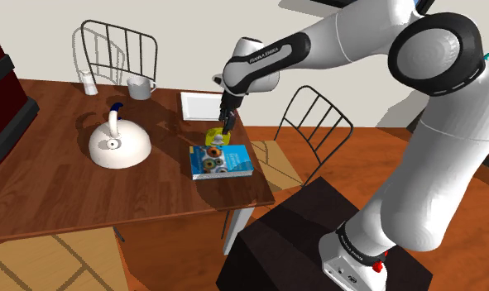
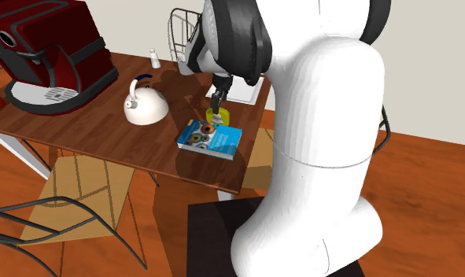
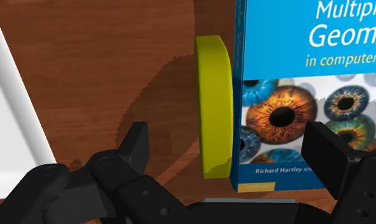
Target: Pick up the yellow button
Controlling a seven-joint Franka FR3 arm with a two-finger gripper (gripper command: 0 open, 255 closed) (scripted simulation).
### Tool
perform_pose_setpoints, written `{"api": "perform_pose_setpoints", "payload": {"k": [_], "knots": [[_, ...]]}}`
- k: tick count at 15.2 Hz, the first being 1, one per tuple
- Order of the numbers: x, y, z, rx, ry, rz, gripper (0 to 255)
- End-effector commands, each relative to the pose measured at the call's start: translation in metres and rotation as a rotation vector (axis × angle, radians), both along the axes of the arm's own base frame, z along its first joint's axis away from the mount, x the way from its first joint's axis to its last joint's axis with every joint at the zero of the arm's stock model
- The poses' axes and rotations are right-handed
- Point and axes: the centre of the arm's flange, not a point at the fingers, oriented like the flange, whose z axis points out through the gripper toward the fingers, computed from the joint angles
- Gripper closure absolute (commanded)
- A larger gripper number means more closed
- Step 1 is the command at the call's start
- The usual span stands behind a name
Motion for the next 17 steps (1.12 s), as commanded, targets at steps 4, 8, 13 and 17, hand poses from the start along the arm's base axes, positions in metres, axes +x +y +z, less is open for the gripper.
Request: {"api": "perform_pose_setpoints", "payload": {"k": [4,8,13,17], "knots": [[0.007,0.007,-0.022,0.009,-0.001,0.042,0],[0.007,0.007,-0.046,0.009,-0.001,0.042,0],[0.008,0.007,-0.045,0.009,-0.001,0.042,255],[0.008,0.007,-0.046,0.009,-0.001,0.043,255]]}}
